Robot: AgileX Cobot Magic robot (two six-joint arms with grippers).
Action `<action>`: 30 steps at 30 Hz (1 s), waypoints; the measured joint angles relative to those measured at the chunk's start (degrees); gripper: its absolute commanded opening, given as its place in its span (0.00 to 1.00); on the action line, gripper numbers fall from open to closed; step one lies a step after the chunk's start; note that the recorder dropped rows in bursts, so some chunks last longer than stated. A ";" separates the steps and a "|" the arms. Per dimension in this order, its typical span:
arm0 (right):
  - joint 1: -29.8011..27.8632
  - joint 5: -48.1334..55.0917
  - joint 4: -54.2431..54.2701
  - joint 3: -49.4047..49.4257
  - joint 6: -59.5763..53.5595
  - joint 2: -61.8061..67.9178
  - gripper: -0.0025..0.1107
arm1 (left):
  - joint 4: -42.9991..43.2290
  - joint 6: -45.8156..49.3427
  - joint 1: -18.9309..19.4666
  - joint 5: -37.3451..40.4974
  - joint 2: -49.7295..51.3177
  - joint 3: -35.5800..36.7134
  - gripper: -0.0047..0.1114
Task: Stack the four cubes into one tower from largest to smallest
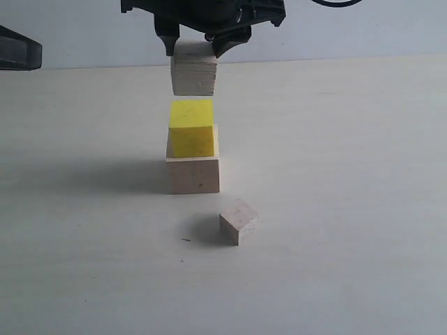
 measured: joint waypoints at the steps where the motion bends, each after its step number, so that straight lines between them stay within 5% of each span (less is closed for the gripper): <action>1: 0.00 -0.12 -0.28 0.00 0.44 0.00 0.02 | 0.00 0.00 0.00 0.00 0.00 0.00 0.04; 30: 0.00 -0.55 0.33 -0.33 0.95 4.40 0.02 | -1.25 -0.23 0.00 0.56 -2.45 0.00 0.04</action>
